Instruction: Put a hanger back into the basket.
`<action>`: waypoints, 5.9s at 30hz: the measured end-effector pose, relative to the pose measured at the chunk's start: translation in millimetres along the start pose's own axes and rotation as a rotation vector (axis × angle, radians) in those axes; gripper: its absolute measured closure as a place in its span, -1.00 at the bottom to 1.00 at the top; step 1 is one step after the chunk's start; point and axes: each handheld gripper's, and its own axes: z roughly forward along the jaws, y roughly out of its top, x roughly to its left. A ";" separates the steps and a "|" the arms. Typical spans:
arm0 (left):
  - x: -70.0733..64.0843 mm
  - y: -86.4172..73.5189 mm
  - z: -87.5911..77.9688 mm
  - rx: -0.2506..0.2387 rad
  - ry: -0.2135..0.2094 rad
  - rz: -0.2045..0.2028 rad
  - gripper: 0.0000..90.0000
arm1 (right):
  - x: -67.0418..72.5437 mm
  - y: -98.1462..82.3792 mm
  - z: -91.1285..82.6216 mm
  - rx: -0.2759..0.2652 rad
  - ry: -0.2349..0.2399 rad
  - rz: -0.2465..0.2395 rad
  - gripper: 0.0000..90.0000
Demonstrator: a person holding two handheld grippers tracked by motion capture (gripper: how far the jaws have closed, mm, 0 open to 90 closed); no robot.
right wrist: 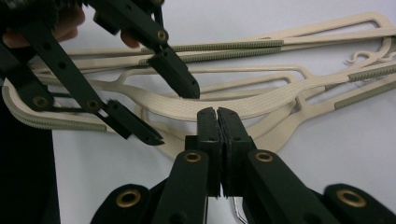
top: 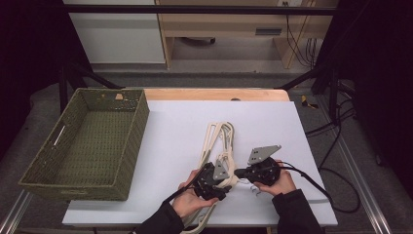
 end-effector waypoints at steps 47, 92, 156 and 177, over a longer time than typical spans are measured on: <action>47.6 -28.6 -85.7 -0.060 0.231 -0.253 0.85 | -12.4 -12.1 -79.6 -0.431 -0.320 0.216 -0.61; 113.5 -11.9 -261.6 -0.334 0.223 -0.138 0.90 | -6.5 -13.5 -85.3 -0.453 -0.353 0.227 -0.88; 250.9 -182.5 -249.5 -0.108 0.371 -0.281 0.90 | -9.6 -15.0 -73.8 -0.413 -0.354 0.226 -0.87; 233.7 -186.7 -210.0 0.058 0.262 -0.282 0.71 | -7.8 -14.4 -70.9 -0.402 -0.329 0.222 -0.86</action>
